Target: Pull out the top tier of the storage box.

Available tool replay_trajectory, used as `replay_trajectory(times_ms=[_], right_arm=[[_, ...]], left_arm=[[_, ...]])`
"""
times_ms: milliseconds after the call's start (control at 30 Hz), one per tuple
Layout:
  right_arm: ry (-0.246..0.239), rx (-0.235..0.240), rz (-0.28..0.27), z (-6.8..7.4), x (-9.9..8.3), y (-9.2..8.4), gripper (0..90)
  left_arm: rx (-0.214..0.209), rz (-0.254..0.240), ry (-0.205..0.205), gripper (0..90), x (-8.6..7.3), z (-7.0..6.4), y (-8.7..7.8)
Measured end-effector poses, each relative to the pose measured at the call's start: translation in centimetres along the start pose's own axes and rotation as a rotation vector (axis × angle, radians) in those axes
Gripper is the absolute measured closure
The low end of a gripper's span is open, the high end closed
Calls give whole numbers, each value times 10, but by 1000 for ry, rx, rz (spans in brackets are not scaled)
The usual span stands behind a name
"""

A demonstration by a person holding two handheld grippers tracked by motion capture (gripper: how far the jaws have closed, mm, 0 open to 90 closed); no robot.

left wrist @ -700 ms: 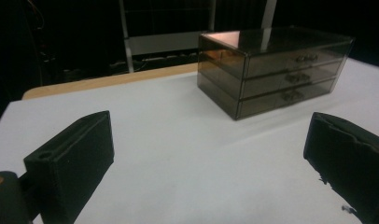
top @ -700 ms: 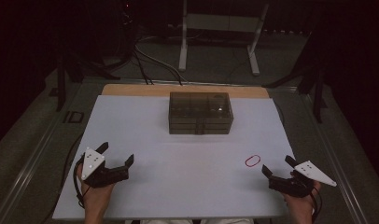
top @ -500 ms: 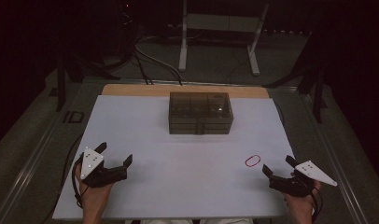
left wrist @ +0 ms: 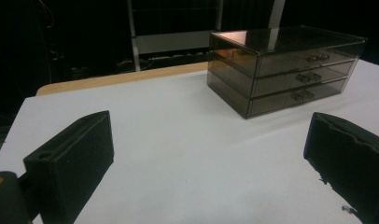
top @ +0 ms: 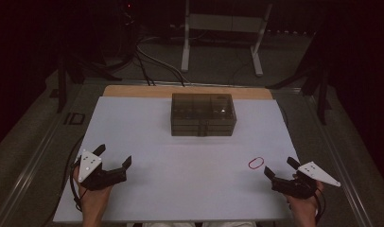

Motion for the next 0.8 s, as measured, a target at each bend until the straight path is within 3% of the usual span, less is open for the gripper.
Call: replay_trajectory(times_ms=[300, 800], right_arm=[[-35, -10, 0, 8, 12, 3, 0], [-53, -18, 12, 17, 21, 12, 0]], left_arm=[[11, 3, -8, 32, -2, 3, 0], [12, 15, -10, 33, -5, 3, 2]])
Point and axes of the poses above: each handheld gripper's, and its own axes: y roughly forward along the jaws, x roughly out of its top, z roughly to its left, the point moved 8 cm from there along y, roughly forward along the jaws, and after that the axes turned 3 degrees about -x, right-handed, at the moved point
